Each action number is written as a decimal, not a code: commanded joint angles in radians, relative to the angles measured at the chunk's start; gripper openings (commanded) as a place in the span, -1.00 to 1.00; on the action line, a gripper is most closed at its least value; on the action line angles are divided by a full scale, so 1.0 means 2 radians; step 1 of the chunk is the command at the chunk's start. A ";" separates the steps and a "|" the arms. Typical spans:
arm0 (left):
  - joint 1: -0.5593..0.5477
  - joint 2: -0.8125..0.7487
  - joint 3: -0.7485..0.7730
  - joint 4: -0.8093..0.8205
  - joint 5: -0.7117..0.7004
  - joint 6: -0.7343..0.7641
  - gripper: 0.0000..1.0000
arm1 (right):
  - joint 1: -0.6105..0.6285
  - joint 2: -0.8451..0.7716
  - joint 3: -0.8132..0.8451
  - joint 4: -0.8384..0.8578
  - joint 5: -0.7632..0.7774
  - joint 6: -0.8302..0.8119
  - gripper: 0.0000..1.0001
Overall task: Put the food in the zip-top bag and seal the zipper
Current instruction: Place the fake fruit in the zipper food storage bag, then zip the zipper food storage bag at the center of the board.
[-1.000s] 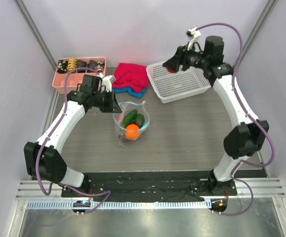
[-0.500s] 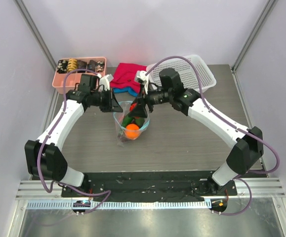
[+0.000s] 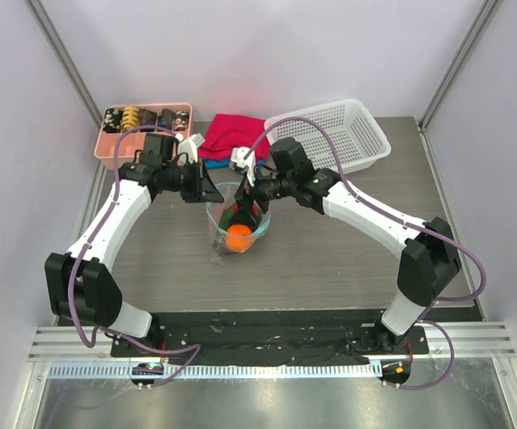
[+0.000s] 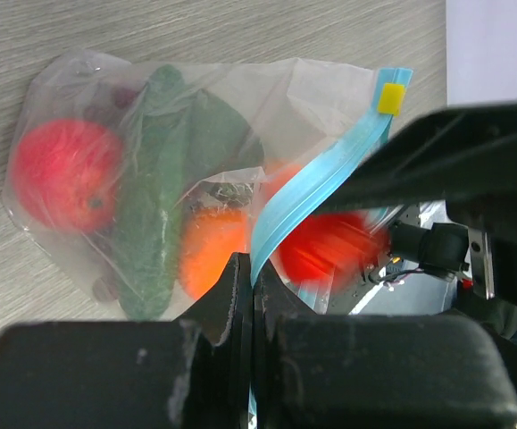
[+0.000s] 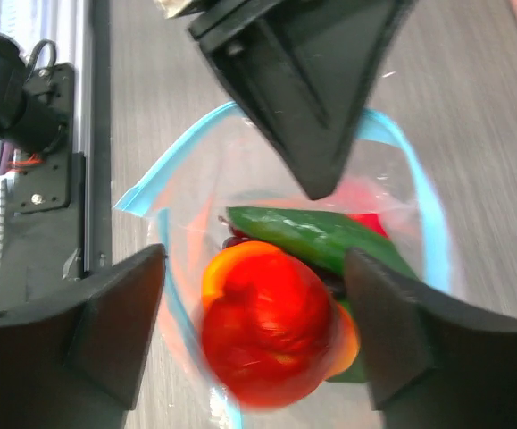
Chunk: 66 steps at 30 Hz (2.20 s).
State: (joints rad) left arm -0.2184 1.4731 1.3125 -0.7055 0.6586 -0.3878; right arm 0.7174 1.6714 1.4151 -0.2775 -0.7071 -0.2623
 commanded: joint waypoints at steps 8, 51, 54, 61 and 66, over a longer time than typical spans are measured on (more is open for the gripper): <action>0.007 -0.002 0.019 0.020 0.025 0.001 -0.99 | -0.020 -0.089 0.014 -0.008 0.102 0.095 0.74; -0.066 0.026 0.081 -0.025 -0.045 0.152 0.11 | -0.034 -0.183 -0.247 0.259 0.077 0.527 -0.98; -0.091 0.027 0.077 -0.025 -0.037 0.175 0.07 | -0.024 -0.182 -0.250 0.261 0.094 0.539 -0.98; -0.123 0.033 0.062 -0.048 0.066 0.224 -0.52 | 0.008 -0.194 -0.239 0.271 0.161 0.545 -0.98; -0.122 0.046 0.071 -0.101 0.102 0.257 -1.00 | 0.012 -0.200 -0.242 0.259 0.143 0.506 -0.72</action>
State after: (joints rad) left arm -0.4625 1.5436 1.4338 -0.8101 0.7330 0.0326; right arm 0.7380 1.3308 0.9035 0.1661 -0.4347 0.8085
